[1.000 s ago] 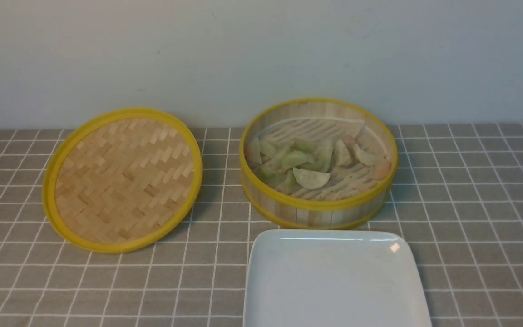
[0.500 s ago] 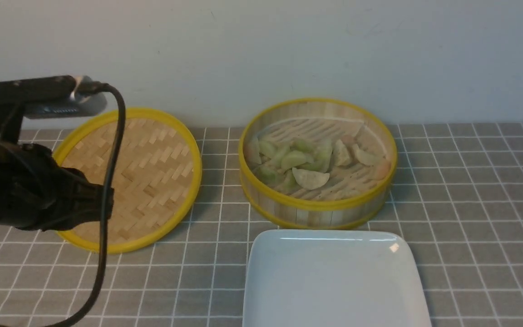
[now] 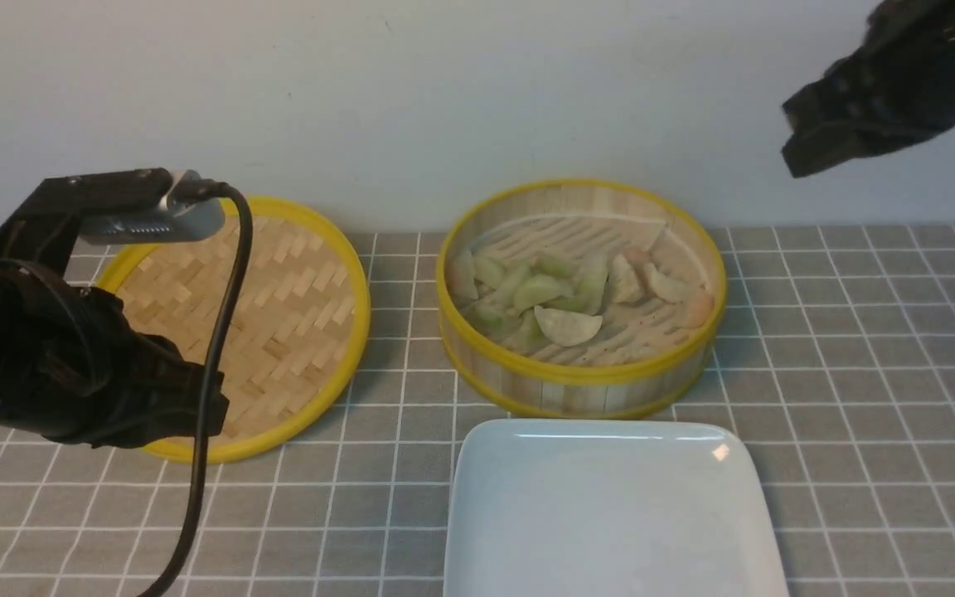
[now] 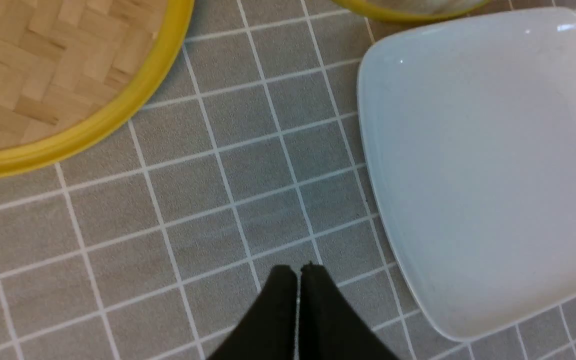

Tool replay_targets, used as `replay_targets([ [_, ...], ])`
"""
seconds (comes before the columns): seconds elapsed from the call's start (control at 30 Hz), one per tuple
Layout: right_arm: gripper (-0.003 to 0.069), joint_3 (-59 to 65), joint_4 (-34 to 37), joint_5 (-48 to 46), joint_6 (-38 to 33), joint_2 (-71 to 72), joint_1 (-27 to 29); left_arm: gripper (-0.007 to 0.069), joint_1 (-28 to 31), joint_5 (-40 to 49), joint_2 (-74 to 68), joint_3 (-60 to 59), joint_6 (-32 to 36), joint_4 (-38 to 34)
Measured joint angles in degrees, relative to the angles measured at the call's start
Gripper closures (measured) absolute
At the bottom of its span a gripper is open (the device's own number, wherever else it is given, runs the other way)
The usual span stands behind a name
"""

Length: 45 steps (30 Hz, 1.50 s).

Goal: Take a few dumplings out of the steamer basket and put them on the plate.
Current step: Use the right arm to grab a dumpling from inside the steamer

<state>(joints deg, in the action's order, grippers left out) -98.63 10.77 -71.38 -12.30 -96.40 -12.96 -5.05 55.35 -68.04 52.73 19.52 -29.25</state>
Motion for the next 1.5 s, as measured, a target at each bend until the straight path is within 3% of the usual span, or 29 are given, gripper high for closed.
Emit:
replay_targets([
  [0.2, 0.065, -4.31, -6.23, -0.16, 3.5, -7.78, -2.58, 0.0629, 0.0, 2.22, 0.0, 0.0, 0.06, 0.0],
  [0.33, 0.058, -5.62, -6.44, -0.04, 2.93, -13.93, -2.58, 0.0629, 0.0, 2.59, 0.0, 0.0, 0.06, 0.0],
  [0.67, 0.0223, -5.62, -7.45, 15.12, 0.14, -26.24, -2.76, 0.0629, 0.0, 2.59, 0.0, 0.0, 0.06, 0.0],
  [0.97, 0.0179, -6.13, -11.69, 20.5, -4.72, -31.21, -4.01, 0.0629, 0.0, 1.25, 0.0, 0.0, 0.06, 0.0],
  [1.1, 0.0218, -6.4, -14.38, 19.47, -4.52, -31.82, -4.08, 0.0629, 0.0, 1.25, 0.0, 0.0, 0.06, 0.0],
  [1.2, 0.0311, -6.61, -16.08, 19.12, -2.02, -31.95, -4.26, 0.0629, 0.0, 1.07, 0.0, 0.0, 0.06, 0.0],
  [1.33, 0.0619, -9.96, -17.11, 13.35, 2.16, -31.74, -4.82, 0.0629, 0.0, 0.71, -0.62, 1.11, -0.73, 0.0],
  [1.5, 0.0669, -15.18, -15.06, 5.96, 2.23, -29.84, -5.14, 0.0629, 0.0, 2.22, -3.87, 6.6, -1.64, 0.0],
])
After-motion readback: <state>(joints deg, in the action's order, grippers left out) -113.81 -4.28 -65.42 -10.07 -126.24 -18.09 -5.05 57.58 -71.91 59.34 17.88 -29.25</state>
